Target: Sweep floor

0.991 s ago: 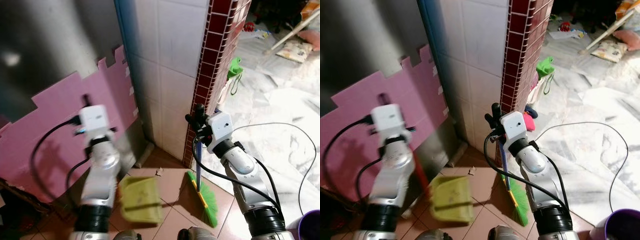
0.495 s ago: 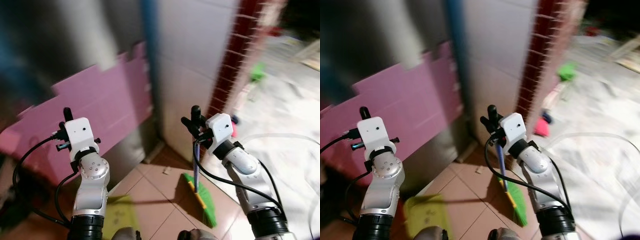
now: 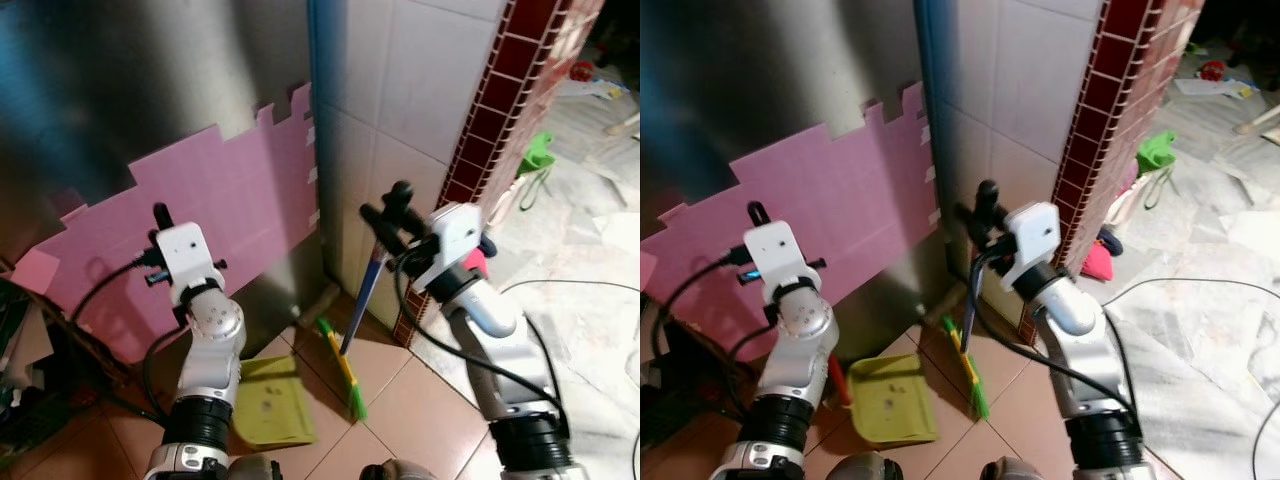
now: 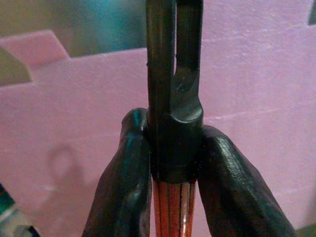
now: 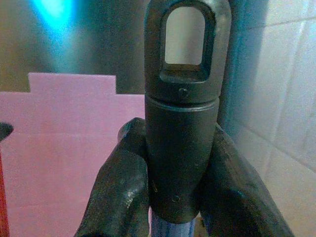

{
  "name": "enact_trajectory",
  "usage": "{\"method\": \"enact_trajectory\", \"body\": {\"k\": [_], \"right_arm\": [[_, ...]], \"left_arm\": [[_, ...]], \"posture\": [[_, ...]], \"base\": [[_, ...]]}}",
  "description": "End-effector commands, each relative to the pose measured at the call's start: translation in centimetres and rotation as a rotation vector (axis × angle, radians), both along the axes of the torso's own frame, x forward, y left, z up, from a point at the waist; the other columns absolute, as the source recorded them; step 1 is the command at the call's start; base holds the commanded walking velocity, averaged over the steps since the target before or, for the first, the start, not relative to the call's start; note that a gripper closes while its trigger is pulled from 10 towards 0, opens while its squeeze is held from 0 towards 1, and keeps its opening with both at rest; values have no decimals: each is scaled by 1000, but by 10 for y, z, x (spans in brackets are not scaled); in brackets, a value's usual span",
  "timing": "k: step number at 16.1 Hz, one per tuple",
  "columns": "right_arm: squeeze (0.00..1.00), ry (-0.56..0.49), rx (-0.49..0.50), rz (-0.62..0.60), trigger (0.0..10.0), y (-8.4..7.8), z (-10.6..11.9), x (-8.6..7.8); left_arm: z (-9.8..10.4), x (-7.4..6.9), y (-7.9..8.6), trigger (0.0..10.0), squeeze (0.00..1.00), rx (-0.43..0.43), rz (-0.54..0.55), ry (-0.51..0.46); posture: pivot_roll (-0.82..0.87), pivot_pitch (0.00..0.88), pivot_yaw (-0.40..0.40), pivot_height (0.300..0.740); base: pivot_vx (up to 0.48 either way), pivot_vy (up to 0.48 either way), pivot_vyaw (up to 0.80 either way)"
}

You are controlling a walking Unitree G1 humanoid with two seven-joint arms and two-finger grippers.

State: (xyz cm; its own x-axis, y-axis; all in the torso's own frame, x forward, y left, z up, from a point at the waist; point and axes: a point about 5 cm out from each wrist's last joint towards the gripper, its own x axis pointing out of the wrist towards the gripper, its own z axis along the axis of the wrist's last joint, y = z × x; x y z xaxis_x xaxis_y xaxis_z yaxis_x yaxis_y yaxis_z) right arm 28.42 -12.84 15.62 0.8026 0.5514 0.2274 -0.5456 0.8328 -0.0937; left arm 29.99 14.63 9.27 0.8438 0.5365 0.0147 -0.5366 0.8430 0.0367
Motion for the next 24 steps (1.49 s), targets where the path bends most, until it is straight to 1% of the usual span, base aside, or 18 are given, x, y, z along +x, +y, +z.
{"method": "enact_trajectory", "body": {"k": [1,4,7,9,10,13,16,17,18,19,20,21,22,24], "right_arm": [[0,-74,25,25,10000,3,23,0],[0,-87,13,60,10000,0,34,-1],[0,-98,32,54,10000,-1,46,2],[0,-132,36,66,10000,3,61,4],[0,-147,33,78,10000,5,67,5],[0,-166,28,79,10000,6,77,6],[0,-184,0,91,10000,8,82,3],[0,-216,-71,101,10000,8,82,5],[0,-232,-107,106,10000,8,81,5],[0,-268,-184,113,10000,10,75,6],[0,-270,-191,115,10000,10,73,6],[0,-254,-187,112,10000,12,64,7],[0,-247,-176,108,10000,18,56,6],[0,-247,-150,99,10000,27,50,4]], "left_arm": [[12,7,-1,10000,0,14,4,-61],[10,9,-5,10000,0,10,18,-62],[6,11,-7,10000,0,25,38,-83],[2,16,-14,10000,0,8,19,-85],[4,20,-19,10000,0,5,-4,-100],[7,27,-24,10000,0,-5,-22,-113],[6,31,-28,10000,0,-3,-21,-114],[6,33,-32,10000,0,-5,-19,-109],[5,33,-33,10000,0,-7,-18,-109],[5,34,-36,10000,0,-12,-17,-111],[5,34,-36,10000,0,-16,-16,-111],[4,33,-37,10000,0,-20,-16,-115],[3,33,-38,10000,0,-22,-14,-113],[0,33,-39,10000,0,-18,-15,-106]], "posture": [[-150,13,50,740],[-159,27,42,740],[-175,44,35,740],[-203,66,33,740],[-220,81,29,740],[-254,119,21,740],[-283,159,16,740],[-290,173,13,740],[-293,177,12,740],[-297,182,12,740],[-297,182,12,740],[-300,189,14,740],[-301,191,17,740],[-301,194,19,740]], "base": [[0,0,0],[0,0,0],[0,0,0],[0,0,0],[0,0,0],[0,0,0],[0,0,0],[0,0,0],[0,0,0],[0,0,0],[0,0,0],[0,0,0],[0,0,0],[0,0,0]]}}
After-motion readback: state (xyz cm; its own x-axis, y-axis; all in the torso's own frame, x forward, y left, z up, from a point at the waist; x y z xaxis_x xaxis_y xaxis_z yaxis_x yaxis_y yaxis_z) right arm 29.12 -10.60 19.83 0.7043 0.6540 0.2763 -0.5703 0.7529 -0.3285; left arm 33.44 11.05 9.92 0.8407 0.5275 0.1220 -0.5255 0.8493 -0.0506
